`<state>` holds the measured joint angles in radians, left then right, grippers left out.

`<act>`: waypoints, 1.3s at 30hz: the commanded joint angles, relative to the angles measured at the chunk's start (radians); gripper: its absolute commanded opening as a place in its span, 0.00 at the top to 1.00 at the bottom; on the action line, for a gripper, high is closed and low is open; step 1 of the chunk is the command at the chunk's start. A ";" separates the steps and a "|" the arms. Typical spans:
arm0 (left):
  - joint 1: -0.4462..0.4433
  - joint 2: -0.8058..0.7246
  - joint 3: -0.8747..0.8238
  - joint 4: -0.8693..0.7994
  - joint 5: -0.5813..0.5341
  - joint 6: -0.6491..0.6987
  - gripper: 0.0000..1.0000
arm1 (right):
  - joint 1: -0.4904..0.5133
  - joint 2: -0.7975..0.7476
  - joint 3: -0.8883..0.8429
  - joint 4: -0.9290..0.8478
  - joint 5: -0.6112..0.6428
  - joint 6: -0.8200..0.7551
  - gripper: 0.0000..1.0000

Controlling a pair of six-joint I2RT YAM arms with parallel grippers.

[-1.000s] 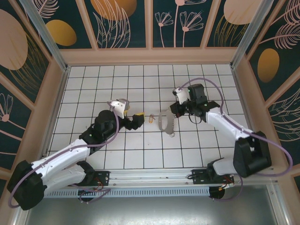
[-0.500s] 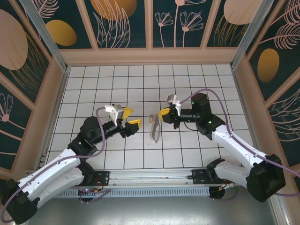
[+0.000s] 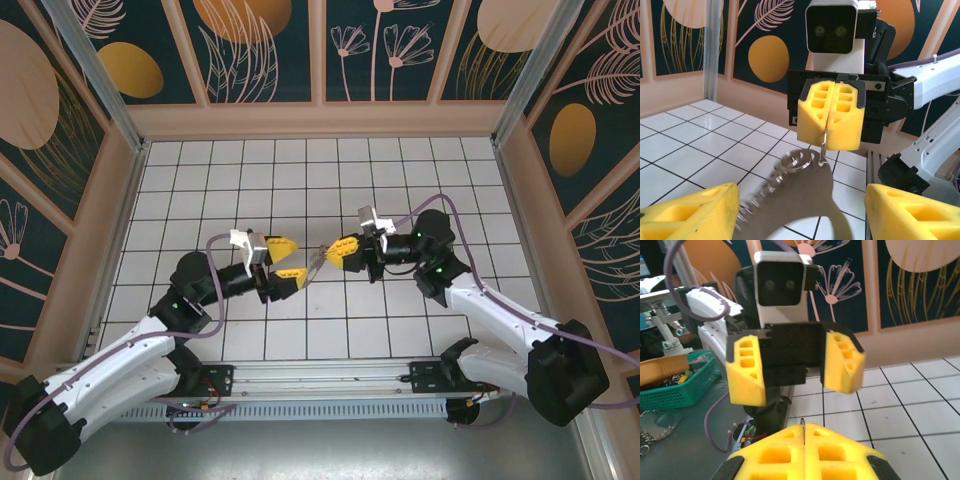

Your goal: Put the keys on the keyring

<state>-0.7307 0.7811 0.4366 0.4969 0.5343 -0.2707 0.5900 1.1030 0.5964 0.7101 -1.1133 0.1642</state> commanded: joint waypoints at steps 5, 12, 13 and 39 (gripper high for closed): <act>-0.036 0.078 0.049 0.086 0.045 0.025 0.33 | 0.030 0.032 -0.017 0.198 -0.043 0.089 1.00; -0.051 0.090 0.061 0.095 0.041 0.037 0.33 | 0.048 0.048 -0.015 0.198 -0.040 0.085 1.00; -0.052 0.092 0.065 0.097 0.042 0.038 0.33 | 0.051 0.050 -0.015 0.198 -0.040 0.083 1.00; -0.056 0.078 0.072 0.060 0.002 0.069 1.00 | 0.096 0.040 -0.007 0.121 -0.014 0.026 0.98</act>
<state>-0.7914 0.8803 0.4824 0.5465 0.5831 -0.2237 0.6605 1.1618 0.5861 0.8474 -1.1133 0.2314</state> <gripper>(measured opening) 0.041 0.048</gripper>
